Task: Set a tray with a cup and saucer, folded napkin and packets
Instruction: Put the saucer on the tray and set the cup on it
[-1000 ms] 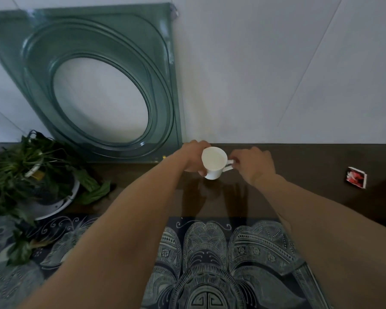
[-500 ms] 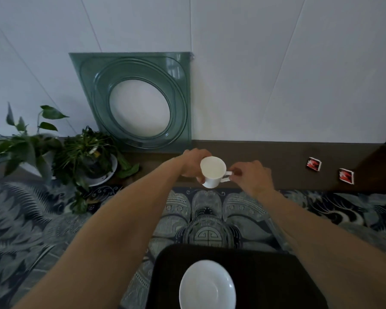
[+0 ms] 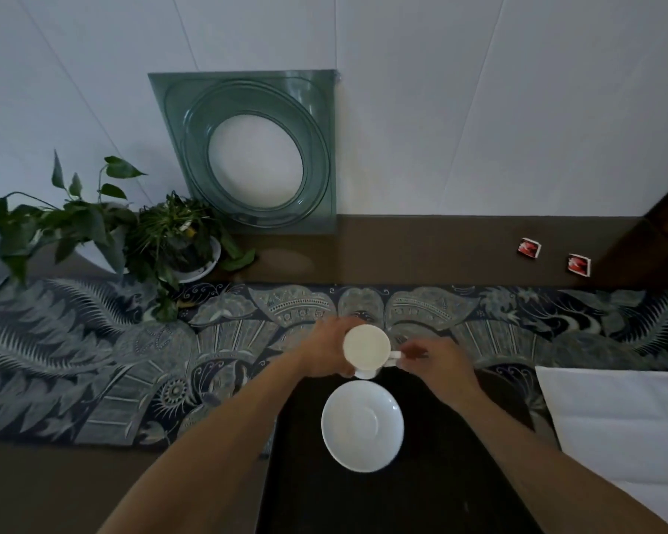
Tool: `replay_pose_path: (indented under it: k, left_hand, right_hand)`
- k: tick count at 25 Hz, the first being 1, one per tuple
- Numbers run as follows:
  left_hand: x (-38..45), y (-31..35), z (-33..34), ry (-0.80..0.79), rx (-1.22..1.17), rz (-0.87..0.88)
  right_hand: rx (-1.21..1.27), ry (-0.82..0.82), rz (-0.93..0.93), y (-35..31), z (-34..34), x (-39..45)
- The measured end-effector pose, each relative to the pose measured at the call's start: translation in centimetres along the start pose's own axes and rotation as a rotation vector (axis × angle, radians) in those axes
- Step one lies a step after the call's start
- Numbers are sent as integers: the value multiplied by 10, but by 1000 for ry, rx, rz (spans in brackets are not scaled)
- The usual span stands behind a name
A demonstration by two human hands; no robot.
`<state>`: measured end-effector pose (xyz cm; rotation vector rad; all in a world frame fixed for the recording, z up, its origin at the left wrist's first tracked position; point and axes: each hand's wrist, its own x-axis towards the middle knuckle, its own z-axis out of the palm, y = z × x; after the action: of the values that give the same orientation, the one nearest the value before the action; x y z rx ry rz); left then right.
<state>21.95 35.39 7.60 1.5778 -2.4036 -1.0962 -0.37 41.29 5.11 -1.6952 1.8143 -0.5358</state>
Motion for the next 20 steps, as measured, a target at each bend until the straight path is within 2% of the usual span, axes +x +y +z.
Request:
replay_pose_path:
  k: [6, 13, 20]
  left_hand:
    - [-43, -19, 56, -55, -63, -76]
    - [-54, -22, 72, -165, -43, -90]
    - [-48, -27, 78, -207, 3, -38]
  right_hand:
    - [25, -97, 60, 26, 39, -48]
    - [60, -148, 189, 33, 67, -81]
    - [80, -127, 233, 30, 83, -97]
